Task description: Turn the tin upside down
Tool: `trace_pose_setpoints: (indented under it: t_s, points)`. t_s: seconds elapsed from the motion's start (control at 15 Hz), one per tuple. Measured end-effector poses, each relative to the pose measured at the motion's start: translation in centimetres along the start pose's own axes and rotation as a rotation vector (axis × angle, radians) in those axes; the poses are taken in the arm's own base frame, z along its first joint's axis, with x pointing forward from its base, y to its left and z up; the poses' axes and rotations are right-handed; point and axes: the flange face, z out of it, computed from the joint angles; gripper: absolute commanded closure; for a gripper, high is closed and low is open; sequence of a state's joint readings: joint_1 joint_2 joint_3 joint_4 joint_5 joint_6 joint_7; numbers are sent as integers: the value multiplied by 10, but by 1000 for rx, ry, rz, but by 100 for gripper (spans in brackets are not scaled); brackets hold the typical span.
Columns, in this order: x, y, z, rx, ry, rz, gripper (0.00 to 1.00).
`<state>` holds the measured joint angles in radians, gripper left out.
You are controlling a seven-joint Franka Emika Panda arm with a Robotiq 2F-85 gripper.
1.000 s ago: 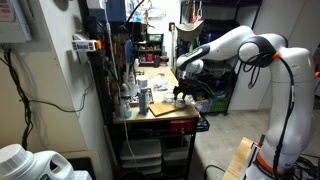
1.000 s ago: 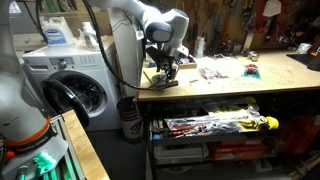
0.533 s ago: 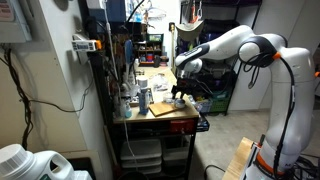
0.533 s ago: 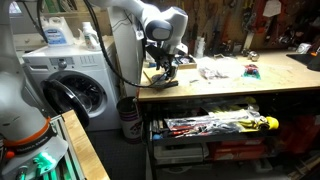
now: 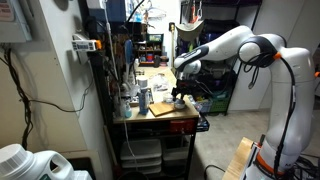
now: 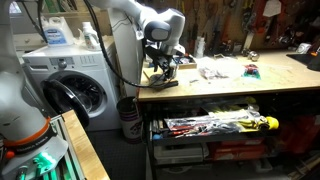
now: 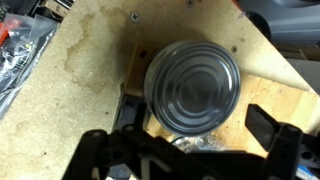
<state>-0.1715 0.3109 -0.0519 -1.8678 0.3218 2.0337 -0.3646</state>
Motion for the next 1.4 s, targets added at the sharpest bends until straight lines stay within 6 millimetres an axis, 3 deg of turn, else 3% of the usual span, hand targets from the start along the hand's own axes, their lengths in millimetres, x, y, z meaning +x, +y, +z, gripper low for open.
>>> trace_pose_setpoints:
  t_s: [0.6, 1.4]
  points:
    - [-1, -9, 7, -42, -32, -45, 0]
    - [1, -21, -3, -49, -15, -71, 0]
